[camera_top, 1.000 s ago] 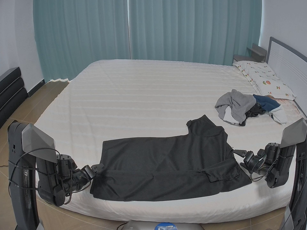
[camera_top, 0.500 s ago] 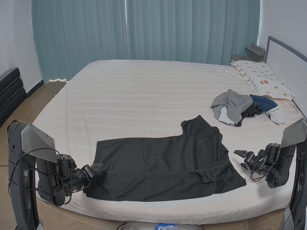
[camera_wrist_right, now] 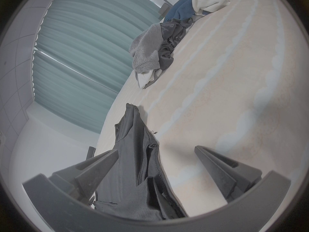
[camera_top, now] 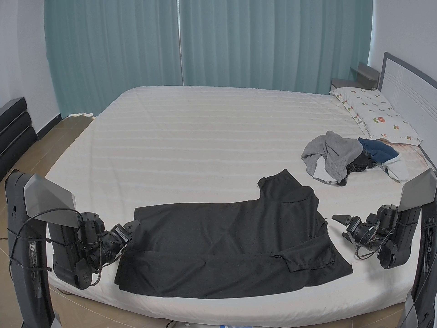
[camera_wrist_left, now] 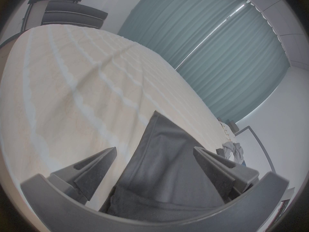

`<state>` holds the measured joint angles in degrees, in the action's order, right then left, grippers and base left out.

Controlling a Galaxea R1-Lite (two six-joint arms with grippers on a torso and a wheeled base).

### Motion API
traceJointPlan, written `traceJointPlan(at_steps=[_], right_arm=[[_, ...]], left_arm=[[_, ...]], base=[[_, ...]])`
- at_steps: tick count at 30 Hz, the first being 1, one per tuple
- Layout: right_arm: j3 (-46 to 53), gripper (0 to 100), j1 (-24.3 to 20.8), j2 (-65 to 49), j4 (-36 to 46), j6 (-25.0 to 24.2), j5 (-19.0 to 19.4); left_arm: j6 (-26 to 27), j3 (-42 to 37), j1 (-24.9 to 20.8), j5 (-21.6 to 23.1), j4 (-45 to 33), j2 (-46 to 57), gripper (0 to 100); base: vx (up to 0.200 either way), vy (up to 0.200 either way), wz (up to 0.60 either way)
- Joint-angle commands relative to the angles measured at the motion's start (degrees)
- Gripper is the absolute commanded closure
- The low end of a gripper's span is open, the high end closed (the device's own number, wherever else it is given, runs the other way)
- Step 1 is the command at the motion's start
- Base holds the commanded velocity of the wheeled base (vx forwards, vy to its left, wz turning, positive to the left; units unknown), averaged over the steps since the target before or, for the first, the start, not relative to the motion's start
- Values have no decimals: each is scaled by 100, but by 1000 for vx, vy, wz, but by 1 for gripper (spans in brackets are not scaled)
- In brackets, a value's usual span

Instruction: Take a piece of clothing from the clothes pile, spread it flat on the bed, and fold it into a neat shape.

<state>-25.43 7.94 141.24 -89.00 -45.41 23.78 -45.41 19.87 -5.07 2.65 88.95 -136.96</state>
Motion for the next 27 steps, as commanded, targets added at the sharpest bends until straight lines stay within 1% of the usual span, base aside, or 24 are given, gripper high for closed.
traceJointPlan(at_steps=[1, 6, 10, 15, 19, 20, 23, 25, 27], right_arm=[[3, 0, -11, 9, -73, 6, 3], [12, 0, -11, 9, -73, 6, -5], [12, 0, -20, 9, -73, 6, -5], [12, 0, -29, 9, -73, 6, -5], [12, 0, -29, 44, -73, 15, -14], [12, 0, -38, 44, -73, 15, -23], [12, 0, -38, 53, -73, 15, -23], [20, 0, -38, 53, -73, 15, -23], [20, 0, -38, 53, -73, 23, -23]], left_arm=[[6, 263, 33, -71, 96, 108, 0], [6, 465, 50, -115, 69, 170, 0], [59, 1028, 76, -106, -80, 143, 0], [437, 2012, 147, -54, -1056, 64, 0], [472, 2864, 173, -36, -1732, -243, 0], [472, 3067, 173, -18, -2014, -314, 0], [437, 3532, 173, 192, -2673, -445, 0], [401, 3717, 208, 298, -2813, -604, 0], [454, 3831, 226, 316, -2752, -806, 0]], base=[[0, 0, 0], [0, 0, 0], [0, 0, 0], [0, 0, 0], [0, 0, 0], [0, 0, 0], [0, 0, 0], [0, 0, 0], [0, 0, 0]])
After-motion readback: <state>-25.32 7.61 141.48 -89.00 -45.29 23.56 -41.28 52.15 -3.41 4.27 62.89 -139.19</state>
